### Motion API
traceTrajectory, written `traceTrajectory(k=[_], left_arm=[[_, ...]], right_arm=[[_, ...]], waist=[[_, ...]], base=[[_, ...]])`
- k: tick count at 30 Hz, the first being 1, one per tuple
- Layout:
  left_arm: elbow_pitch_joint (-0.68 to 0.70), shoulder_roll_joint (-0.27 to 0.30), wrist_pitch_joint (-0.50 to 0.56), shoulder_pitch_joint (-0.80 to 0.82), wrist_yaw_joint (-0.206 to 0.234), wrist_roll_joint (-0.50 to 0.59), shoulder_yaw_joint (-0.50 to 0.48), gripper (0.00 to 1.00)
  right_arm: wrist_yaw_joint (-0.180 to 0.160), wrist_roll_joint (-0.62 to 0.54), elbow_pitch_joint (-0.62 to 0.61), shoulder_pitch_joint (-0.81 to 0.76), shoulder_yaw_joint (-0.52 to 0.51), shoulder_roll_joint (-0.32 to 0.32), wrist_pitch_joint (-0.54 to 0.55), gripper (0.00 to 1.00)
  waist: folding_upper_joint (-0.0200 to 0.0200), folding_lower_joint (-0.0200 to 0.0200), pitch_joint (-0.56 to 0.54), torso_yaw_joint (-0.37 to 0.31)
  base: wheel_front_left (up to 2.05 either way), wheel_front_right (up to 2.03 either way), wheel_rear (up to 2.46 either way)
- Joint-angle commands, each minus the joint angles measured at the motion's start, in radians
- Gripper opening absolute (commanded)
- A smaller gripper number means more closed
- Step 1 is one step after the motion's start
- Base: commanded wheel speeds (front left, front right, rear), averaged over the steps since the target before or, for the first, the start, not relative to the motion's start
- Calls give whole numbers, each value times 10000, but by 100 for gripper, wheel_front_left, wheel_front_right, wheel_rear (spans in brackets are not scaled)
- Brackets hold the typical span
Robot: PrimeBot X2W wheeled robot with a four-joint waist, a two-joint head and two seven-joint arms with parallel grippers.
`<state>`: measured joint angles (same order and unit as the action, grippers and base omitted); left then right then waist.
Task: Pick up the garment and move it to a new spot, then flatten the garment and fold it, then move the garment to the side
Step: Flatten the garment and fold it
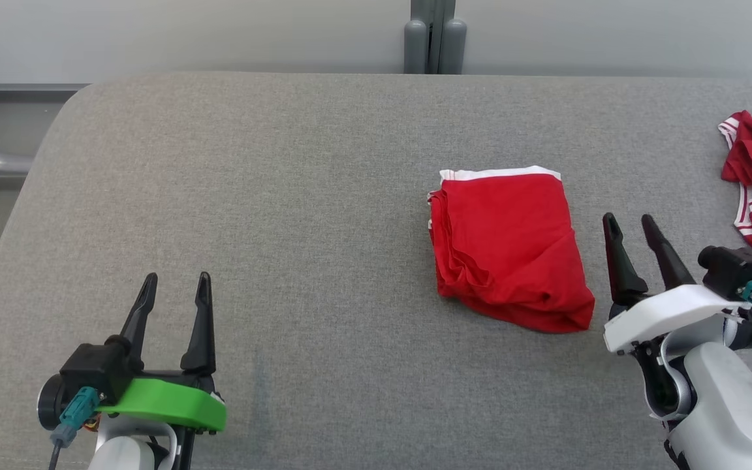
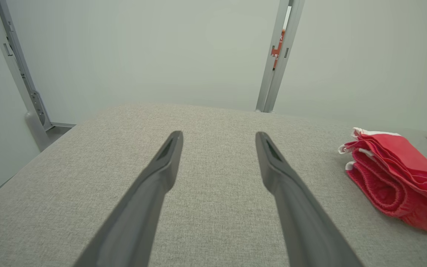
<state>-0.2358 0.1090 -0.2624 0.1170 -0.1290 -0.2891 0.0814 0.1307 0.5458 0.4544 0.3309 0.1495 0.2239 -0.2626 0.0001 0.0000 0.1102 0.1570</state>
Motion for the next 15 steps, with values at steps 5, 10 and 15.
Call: traceTrajectory(k=[5, 10, 15], left_arm=[[3, 49, -26, 84, -35, 57, 145, 100], [-56, 79, -28, 251, -35, -35, 269, 100], [-120, 79, -26, 366, -35, -95, 358, 100]], right_arm=[[-5, -693, 800, 178, 378, -77, -25, 0], [-5, -1272, 1518, 530, 932, -327, -26, 0], [-5, -1408, 2035, 762, 1413, -965, -26, 0]], waist=[[-1, 0, 172, 179], [-1, 0, 326, 393], [-1, 0, 418, 552]], base=[[0, 0, 0], [0, 0, 0], [0, 0, 0]])
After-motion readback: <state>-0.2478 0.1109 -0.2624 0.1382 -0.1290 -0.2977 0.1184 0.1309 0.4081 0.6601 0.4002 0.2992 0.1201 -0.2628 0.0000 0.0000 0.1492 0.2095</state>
